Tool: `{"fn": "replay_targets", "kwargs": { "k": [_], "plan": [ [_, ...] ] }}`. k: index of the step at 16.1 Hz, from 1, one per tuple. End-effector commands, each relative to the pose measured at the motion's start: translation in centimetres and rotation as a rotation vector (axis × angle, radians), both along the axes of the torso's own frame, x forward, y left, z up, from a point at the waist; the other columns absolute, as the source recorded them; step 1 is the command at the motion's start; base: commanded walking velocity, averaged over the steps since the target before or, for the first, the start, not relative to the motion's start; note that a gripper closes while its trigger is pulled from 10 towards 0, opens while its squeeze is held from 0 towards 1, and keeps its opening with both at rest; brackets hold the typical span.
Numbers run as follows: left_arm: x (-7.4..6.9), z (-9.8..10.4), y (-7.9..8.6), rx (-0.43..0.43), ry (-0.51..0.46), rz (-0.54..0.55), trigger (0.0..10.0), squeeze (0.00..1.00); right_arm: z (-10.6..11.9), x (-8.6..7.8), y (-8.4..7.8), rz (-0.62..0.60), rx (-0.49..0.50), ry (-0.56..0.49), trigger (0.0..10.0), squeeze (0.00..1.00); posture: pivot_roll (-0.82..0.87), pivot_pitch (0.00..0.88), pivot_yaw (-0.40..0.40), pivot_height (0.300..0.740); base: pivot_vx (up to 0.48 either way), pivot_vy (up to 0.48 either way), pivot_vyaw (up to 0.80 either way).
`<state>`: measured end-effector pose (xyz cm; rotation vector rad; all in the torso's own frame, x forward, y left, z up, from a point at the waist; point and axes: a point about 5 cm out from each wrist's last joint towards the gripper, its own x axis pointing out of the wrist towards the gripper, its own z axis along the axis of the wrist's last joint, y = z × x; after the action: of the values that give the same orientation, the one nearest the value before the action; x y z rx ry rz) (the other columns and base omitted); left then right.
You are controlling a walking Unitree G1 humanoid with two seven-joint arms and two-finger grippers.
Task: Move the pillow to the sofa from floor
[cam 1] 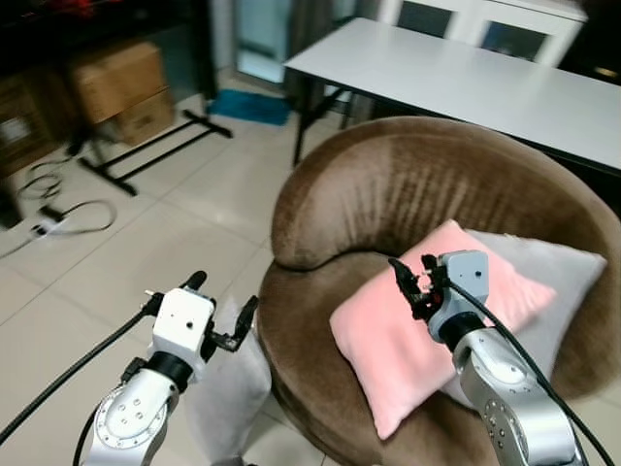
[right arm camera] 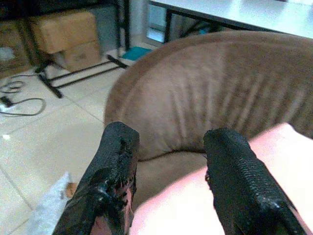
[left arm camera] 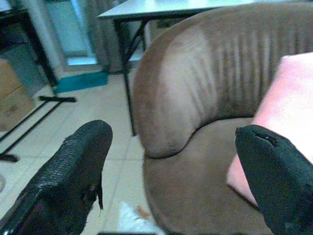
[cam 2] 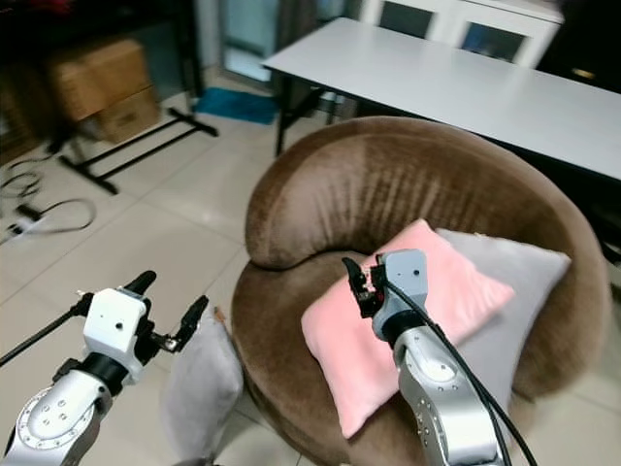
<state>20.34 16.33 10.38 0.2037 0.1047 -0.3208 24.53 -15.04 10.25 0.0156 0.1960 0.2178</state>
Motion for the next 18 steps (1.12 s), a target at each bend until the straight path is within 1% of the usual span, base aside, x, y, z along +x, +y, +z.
{"fn": "replay_targets", "kwargs": {
  "k": [1, 5, 12, 14, 16, 18],
  "plan": [
    [0.0, 0.4, -0.1, 0.013, -0.018, -0.003, 10.0, 0.0, -0.1, 0.0, -0.2, -0.011, -0.005, 0.014, 10.0, 0.0, 0.02, 0.016, -0.077, 0.74, 0.0, 0.401, 0.0],
    [0.0, 0.4, 0.2, 0.019, -0.018, 0.007, 10.0, 0.0, -0.6, 0.0, -0.1, -0.029, 0.021, 0.033, 10.0, 0.0, 0.03, 0.017, -0.074, 0.74, 0.0, 0.403, 0.0],
    [0.1, 0.5, 0.4, 0.02, -0.019, 0.022, 10.0, 0.0, -0.7, 0.3, 0.2, -0.015, 0.03, 0.041, 10.0, 0.0, 0.03, 0.015, -0.083, 0.74, 0.0, 0.402, 0.0],
    [0.1, 0.5, 0.5, 0.02, -0.033, 0.051, 10.0, 0.0, -0.9, 0.4, 0.2, -0.024, 0.038, 0.049, 10.0, 0.0, 0.04, 0.014, -0.089, 0.74, 0.0, 0.0, 0.0],
    [1.0, -0.1, 1.4, 0.079, -0.021, 0.15, 10.0, 0.0, -1.6, 0.7, -0.5, -0.099, 0.034, 0.073, 10.0, 0.0, 0.04, 0.014, -0.091, 0.74, 0.0, 0.0, 0.21],
    [1.2, 0.0, 1.7, 0.064, -0.026, 0.174, 10.0, 0.0, -1.6, 0.8, -0.6, -0.107, 0.036, 0.077, 10.0, 0.0, 0.04, 0.015, -0.091, 0.74, 0.0, 0.0, 0.73]
  ]
}}
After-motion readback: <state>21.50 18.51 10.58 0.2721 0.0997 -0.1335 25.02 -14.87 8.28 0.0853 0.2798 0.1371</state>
